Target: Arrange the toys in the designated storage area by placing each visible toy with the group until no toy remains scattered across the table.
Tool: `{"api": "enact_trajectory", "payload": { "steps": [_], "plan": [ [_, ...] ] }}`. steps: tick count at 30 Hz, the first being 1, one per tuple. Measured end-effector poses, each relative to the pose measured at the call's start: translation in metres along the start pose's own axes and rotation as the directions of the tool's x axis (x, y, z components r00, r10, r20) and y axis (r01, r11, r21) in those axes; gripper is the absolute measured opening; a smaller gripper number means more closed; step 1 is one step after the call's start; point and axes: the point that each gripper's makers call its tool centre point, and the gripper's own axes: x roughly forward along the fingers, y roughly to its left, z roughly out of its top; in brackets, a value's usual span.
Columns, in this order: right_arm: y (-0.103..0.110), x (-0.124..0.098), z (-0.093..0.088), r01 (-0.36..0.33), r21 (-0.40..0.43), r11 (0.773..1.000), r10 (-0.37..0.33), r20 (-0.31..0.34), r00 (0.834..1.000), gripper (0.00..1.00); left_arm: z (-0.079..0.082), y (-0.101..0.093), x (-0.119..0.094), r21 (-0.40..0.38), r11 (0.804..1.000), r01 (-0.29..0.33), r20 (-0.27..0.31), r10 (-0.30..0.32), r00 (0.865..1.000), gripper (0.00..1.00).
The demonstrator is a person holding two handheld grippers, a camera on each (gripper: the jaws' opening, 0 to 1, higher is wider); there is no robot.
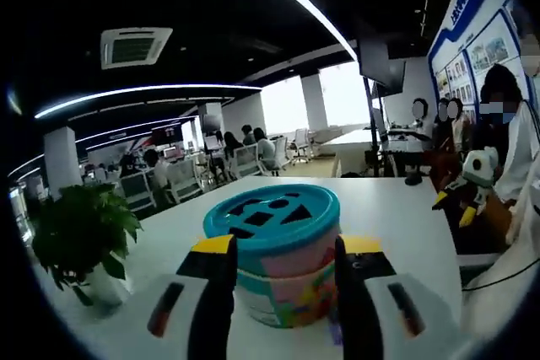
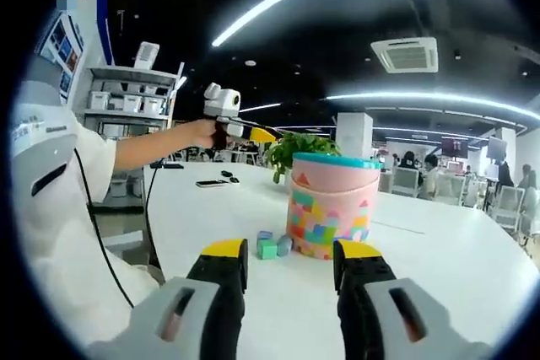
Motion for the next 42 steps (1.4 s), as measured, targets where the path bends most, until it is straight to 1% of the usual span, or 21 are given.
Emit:
{"api": "enact_trajectory", "payload": {
  "steps": [1, 3, 5, 8, 9, 11, 13, 15, 16, 18, 22, 25, 28, 30, 32, 33, 34, 37, 39, 40, 42],
  "plan": [
    [0.001, 0.0, 0.0, -0.001, -0.003, 1.0, 0.001, -0.001, 1.0, 0.41, -0.001, -0.001, -0.001, -0.003, 1.0, 0.001, 0.002, -0.001, 1.0, 0.48],
    [0.003, 0.002, -0.002, -0.004, -0.02, 1.0, 0.004, -0.014, 1.0, 0.4, -0.01, -0.006, -0.006, -0.047, 0.999, -0.028, 0.004, 0.028, 1.0, 0.48],
    [0.003, 0.003, -0.004, -0.003, -0.023, 1.0, 0.002, -0.022, 1.0, 0.39, -0.018, -0.01, -0.01, -0.069, 0.997, -0.041, -0.006, 0.041, 0.999, 0.48],
    [0.002, 0.002, -0.006, 0.002, -0.017, 1.0, -0.002, -0.027, 1.0, 0.39, -0.026, -0.017, -0.015, -0.079, 0.996, -0.047, 0.007, 0.048, 0.999, 0.49],
    [0.001, 0.002, -0.006, 0.003, -0.017, 1.0, -0.004, -0.028, 1.0, 0.39, -0.027, -0.018, -0.015, -0.08, 0.996, -0.047, 0.009, 0.048, 0.999, 0.49],
    [0.0, 0.001, -0.005, 0.011, -0.019, 1.0, -0.012, -0.027, 1.0, 0.38, -0.035, -0.026, -0.017, -0.073, 0.997, -0.041, -0.003, 0.041, 0.999, 0.49],
    [0.0, 0.0, -0.004, 0.013, -0.02, 1.0, -0.013, -0.024, 1.0, 0.38, -0.04, -0.03, -0.019, -0.07, 0.997, -0.041, -0.005, 0.041, 0.999, 0.49],
    [-0.001, 0.0, -0.002, 0.019, -0.023, 1.0, -0.02, -0.021, 1.0, 0.38, -0.058, -0.038, -0.023, -0.125, 0.991, -0.04, -0.054, 0.033, 0.998, 0.5],
    [-0.001, 0.001, -0.002, 0.021, -0.024, 0.999, -0.022, -0.022, 1.0, 0.37, -0.062, -0.042, -0.023, -0.134, 0.991, -0.024, -0.046, 0.018, 0.999, 0.51],
    [0.0, 0.001, -0.003, 0.02, -0.031, 0.999, -0.021, -0.026, 0.999, 0.37, -0.064, -0.047, -0.026, -0.147, 0.989, -0.021, -0.027, 0.017, 0.999, 0.51],
    [0.001, 0.0, -0.004, 0.016, -0.037, 0.999, -0.018, -0.031, 0.999, 0.37, -0.067, -0.056, -0.03, -0.111, 0.993, -0.03, -0.008, 0.029, 1.0, 0.51],
    [0.0, -0.001, -0.004, 0.021, -0.037, 0.999, -0.022, -0.031, 0.999, 0.38, -0.071, -0.059, -0.032, -0.119, 0.992, -0.039, -0.021, 0.037, 0.999, 0.51],
    [0.005, -0.003, 0.005, -0.009, 0.026, 1.0, 0.008, 0.021, 1.0, 0.46, -0.075, -0.063, -0.035, -0.123, 0.992, -0.036, -0.024, 0.034, 0.999, 0.52],
    [0.006, -0.004, 0.007, -0.007, 0.021, 1.0, 0.006, 0.027, 1.0, 0.46, -0.076, -0.064, -0.036, -0.132, 0.991, -0.039, -0.02, 0.037, 0.999, 0.54],
    [0.006, -0.004, 0.007, -0.005, 0.014, 1.0, 0.005, 0.025, 1.0, 0.46, -0.077, -0.065, -0.036, -0.139, 0.99, -0.038, -0.022, 0.035, 0.999, 0.58],
    [0.005, -0.004, 0.006, -0.003, 0.01, 1.0, 0.003, 0.021, 1.0, 0.45, -0.079, -0.068, -0.035, -0.136, 0.99, -0.037, -0.031, 0.033, 0.999, 0.6],
    [0.005, -0.003, 0.006, -0.001, 0.007, 1.0, 0.001, 0.019, 1.0, 0.45, -0.082, -0.071, -0.035, -0.117, 0.993, -0.036, -0.044, 0.031, 0.999, 0.6],
    [0.005, -0.003, 0.003, 0.004, -0.005, 1.0, -0.004, 0.008, 1.0, 0.42, -0.086, -0.079, -0.034, -0.114, 0.993, -0.028, -0.049, 0.022, 0.999, 0.57],
    [0.004, -0.002, -0.001, 0.008, -0.027, 1.0, -0.008, -0.008, 1.0, 0.4, -0.09, -0.082, -0.032, -0.159, 0.987, -0.022, -0.055, 0.013, 0.998, 0.52],
    [0.005, -0.001, -0.003, 0.009, -0.038, 0.999, -0.01, -0.015, 1.0, 0.4, -0.092, -0.083, -0.031, -0.173, 0.985, -0.019, -0.058, 0.009, 0.998, 0.52],
    [0.005, -0.001, -0.004, 0.009, -0.049, 0.999, -0.01, -0.02, 1.0, 0.39, -0.097, -0.083, -0.031, -0.164, 0.986, -0.033, -0.065, 0.023, 0.998, 0.52]
  ]
}}
